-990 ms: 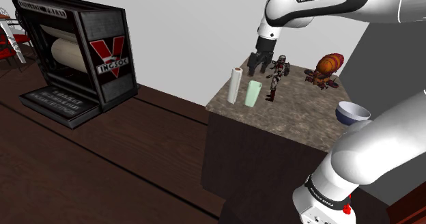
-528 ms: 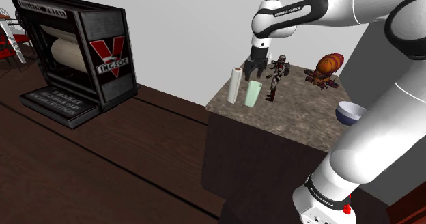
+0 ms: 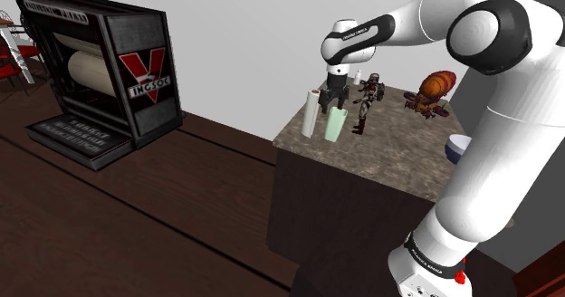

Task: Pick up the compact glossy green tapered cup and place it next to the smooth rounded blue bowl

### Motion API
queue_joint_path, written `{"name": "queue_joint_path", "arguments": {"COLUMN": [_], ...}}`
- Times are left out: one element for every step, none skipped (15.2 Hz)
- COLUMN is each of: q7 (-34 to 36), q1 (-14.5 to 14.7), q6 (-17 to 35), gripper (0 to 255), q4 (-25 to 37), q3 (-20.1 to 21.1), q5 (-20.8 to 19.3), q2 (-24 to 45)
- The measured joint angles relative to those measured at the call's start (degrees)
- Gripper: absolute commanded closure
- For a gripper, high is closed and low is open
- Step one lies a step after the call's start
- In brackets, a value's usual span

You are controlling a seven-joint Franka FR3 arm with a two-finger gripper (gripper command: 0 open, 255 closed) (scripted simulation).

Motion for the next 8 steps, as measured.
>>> {"name": "queue_joint_path", "arguments": {"q7": [-0.13, -0.23, -0.33, -0.29, -0.32, -0.3, -0.41, -0.43], "q1": [-0.12, -0.2, -0.27, -0.26, -0.29, -0.28, -0.35, -0.36], "q6": [0.66, 1.23, 2.05, 2.63, 3.49, 4.06, 4.44, 4.61], "gripper": [0, 0, 0, 0, 0, 0, 0, 0], "q4": [-0.25, -0.62, -1.18, -1.55, -2.12, -2.58, -2.75, -2.84], "q3": [-0.07, -0.13, -0.16, -0.14, -0.13, -0.12, -0.15, -0.15], "q5": [0.05, 0.08, 0.13, 0.18, 0.25, 0.27, 0.32, 0.34], "q2": [0.47, 0.69, 0.96, 1.18, 1.49, 1.61, 1.81, 1.89]}}
